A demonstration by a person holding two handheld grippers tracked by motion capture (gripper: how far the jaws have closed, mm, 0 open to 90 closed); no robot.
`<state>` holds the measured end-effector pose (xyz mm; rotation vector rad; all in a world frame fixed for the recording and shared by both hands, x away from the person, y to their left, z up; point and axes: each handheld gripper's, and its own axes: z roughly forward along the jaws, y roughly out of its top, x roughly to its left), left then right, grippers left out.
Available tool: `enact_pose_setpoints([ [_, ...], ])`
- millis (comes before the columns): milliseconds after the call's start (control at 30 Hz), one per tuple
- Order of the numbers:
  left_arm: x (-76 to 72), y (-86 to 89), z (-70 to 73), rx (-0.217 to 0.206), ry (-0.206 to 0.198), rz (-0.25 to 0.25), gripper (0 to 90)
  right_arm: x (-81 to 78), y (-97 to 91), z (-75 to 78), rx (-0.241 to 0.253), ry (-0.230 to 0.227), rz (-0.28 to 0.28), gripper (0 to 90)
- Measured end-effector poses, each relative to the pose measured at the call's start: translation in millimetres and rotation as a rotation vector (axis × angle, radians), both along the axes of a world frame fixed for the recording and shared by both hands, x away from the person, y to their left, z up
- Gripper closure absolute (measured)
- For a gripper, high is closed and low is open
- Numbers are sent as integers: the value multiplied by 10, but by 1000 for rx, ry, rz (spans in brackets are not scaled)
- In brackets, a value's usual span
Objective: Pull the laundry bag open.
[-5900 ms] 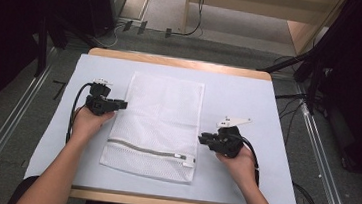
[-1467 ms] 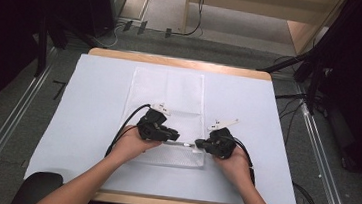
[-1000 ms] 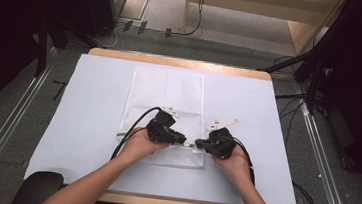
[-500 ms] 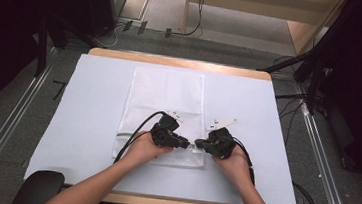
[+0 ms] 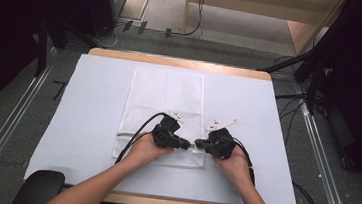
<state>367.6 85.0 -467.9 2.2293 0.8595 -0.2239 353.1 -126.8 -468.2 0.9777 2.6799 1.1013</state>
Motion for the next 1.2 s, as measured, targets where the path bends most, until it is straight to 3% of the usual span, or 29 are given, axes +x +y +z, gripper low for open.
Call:
enact_pose_setpoints([
  [200, 32, 13, 0, -15, 37, 7, 880, -29, 17, 1, -24, -39, 18, 900],
  [567, 60, 81, 37, -3, 51, 9, 880, -2, -11, -11, -1, -18, 23, 900],
  [700, 64, 116, 64, -12, 73, 10, 880, -2, -19, -17, 6, -15, 18, 900],
  [1200, 76, 225, 99, 8, 82, -1, 880, 5, -35, -26, 24, -2, 17, 900],
])
